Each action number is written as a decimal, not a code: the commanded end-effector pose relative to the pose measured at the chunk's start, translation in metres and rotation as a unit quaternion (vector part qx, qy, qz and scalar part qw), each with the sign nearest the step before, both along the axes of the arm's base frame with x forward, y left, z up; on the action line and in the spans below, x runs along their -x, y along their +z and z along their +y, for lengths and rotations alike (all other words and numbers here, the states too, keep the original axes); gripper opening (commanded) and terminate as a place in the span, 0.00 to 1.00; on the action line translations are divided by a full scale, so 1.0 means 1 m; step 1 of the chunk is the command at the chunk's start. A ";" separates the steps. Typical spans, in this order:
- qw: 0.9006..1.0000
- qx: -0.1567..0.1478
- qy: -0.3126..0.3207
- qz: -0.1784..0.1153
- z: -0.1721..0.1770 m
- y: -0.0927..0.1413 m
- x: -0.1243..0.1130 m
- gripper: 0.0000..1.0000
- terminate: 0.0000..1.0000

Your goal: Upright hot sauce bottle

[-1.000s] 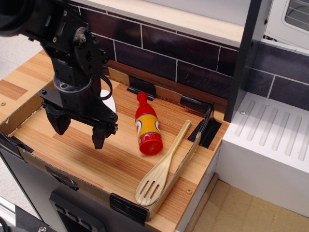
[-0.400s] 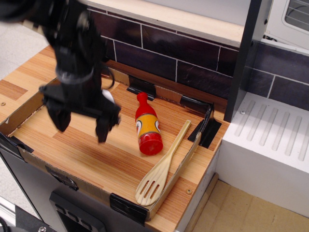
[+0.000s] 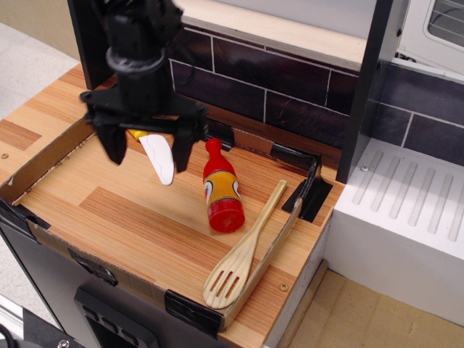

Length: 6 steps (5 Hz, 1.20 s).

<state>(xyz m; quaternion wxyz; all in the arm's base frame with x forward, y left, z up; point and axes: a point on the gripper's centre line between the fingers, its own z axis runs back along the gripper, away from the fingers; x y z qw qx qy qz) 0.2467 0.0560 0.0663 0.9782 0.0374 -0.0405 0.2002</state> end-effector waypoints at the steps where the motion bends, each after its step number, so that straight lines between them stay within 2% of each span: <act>1: 0.998 0.019 0.046 -0.030 -0.004 0.000 -0.042 1.00 0.00; 3: 0.995 0.009 0.066 -0.071 -0.010 -0.010 -0.064 1.00 0.00; 4: 0.995 -0.003 0.075 -0.068 -0.012 -0.020 -0.074 1.00 0.00; 6: 0.996 -0.022 0.061 -0.064 -0.020 -0.041 -0.075 1.00 0.00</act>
